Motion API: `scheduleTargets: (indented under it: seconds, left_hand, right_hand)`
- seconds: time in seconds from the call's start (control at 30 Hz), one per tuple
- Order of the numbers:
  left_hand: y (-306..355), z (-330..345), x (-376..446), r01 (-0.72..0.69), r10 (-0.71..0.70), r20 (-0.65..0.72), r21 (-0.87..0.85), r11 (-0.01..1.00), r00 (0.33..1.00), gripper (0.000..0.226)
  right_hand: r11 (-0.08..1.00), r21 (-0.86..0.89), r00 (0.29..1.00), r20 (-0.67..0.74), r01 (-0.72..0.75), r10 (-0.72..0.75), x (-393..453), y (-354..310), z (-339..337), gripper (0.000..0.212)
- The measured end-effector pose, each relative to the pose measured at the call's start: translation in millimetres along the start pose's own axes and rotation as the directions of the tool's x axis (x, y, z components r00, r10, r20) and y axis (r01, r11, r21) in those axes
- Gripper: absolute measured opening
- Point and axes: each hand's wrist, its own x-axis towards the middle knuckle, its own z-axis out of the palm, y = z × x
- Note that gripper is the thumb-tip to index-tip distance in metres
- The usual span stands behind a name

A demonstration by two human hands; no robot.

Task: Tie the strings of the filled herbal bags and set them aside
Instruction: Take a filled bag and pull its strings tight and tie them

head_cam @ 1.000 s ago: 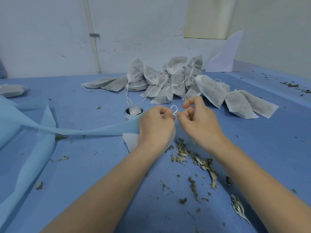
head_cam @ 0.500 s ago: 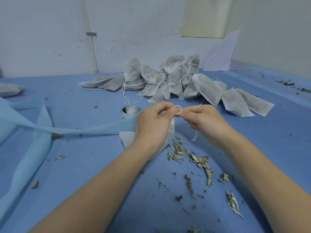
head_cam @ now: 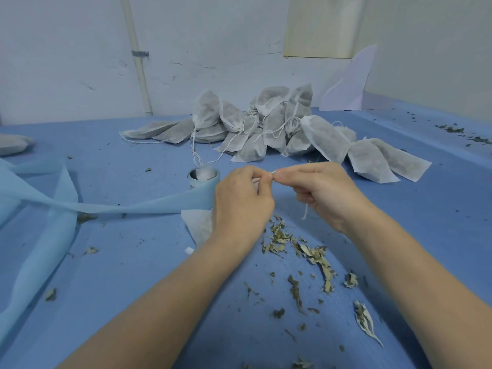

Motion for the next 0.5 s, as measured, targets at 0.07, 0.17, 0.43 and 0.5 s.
scheduleTargets:
  seconds: [0.07,0.17,0.43,0.5]
  left_hand:
    - [1,0,-1,0.025,-0.025,-0.010,-0.033,0.999,1.000,0.015]
    - [2,-1,-1,0.078,-0.081,-0.026,-0.093,0.993,0.996,0.012]
    - [1,0,4,0.211,-0.204,0.053,-0.200,0.957,0.978,0.018]
    - [2,0,5,0.267,-0.255,0.079,-0.262,0.927,0.964,0.022]
  right_hand:
    - [1.000,-0.012,0.999,-0.042,0.004,-0.004,0,1,1,0.014]
    - [1.000,0.016,0.998,-0.066,-0.022,0.023,-2,-1,4,0.015]
    - [0.799,0.485,0.933,0.243,-0.354,0.265,-5,-10,10,0.008]
    - [0.724,0.561,0.915,0.273,-0.403,0.297,-5,-9,13,0.013]
